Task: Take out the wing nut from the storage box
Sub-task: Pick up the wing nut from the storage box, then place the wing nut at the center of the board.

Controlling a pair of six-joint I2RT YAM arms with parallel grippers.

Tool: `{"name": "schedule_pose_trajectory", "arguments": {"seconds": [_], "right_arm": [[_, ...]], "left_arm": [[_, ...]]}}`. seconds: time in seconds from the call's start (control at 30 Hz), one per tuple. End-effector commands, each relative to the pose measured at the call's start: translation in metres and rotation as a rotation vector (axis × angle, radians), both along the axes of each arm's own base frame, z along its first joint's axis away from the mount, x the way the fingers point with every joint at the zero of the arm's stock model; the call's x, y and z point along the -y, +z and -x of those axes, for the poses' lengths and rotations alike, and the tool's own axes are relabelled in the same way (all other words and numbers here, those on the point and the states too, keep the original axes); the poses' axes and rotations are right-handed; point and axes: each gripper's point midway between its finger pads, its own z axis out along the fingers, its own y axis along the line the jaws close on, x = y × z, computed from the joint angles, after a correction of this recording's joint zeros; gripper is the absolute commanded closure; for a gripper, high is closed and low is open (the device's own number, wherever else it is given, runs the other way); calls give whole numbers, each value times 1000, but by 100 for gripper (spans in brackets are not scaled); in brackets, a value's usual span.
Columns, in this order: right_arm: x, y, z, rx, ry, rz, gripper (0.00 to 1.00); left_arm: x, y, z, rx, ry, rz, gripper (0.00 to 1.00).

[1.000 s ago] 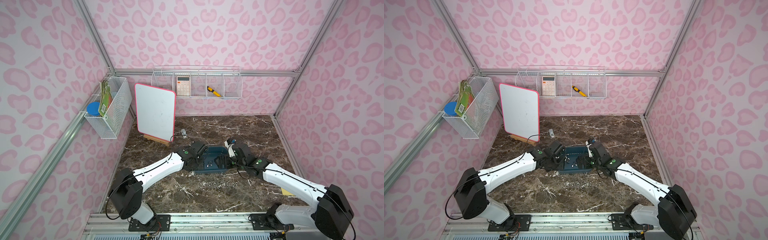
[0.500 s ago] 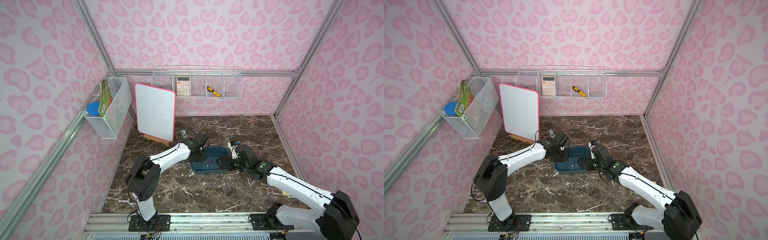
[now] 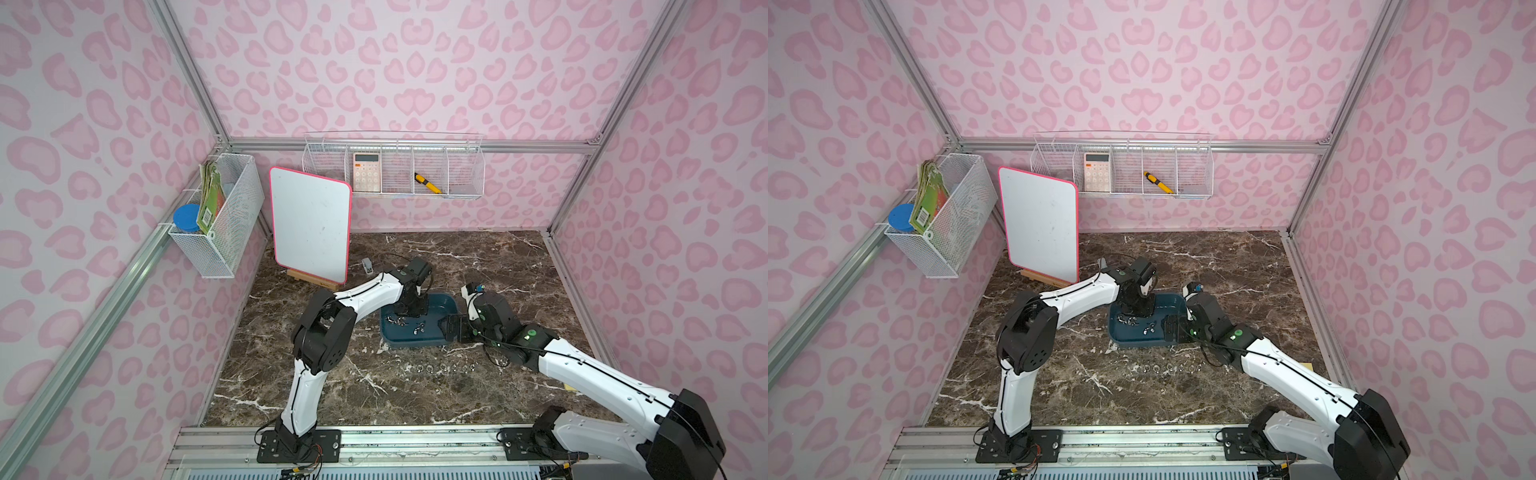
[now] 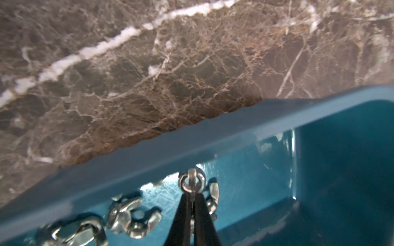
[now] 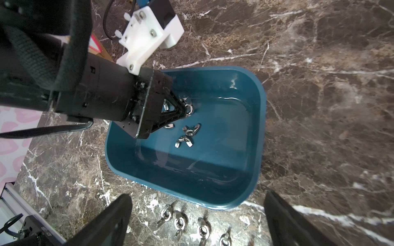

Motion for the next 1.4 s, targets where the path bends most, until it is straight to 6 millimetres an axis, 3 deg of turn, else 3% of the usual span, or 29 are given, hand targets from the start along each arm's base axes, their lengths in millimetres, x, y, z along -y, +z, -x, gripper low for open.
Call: {"name": "schedule_pose_trajectory", "arguments": {"seconds": [0.0, 0.27, 0.43, 0.7, 1.0, 1.37], "right_arm": [[4, 0, -3, 7, -18, 6, 1], [-3, -1, -8, 4, 7, -4, 1], [-12, -2, -10, -2, 35, -16, 1], [-24, -3, -11, -11, 88, -21, 1], [-31, -8, -3, -23, 144, -16, 1], [-28, -12, 4, -35, 162, -4, 1]], "left_arm": [[-3, 7, 3, -2, -11, -4, 100], [-12, 45, 14, 41, 26, 36, 100], [-24, 62, 38, 60, 57, 32, 100], [-42, 58, 92, 50, 112, -16, 100], [-39, 37, 138, 36, 140, -49, 100], [-25, 5, 159, 12, 119, -96, 100]]}}
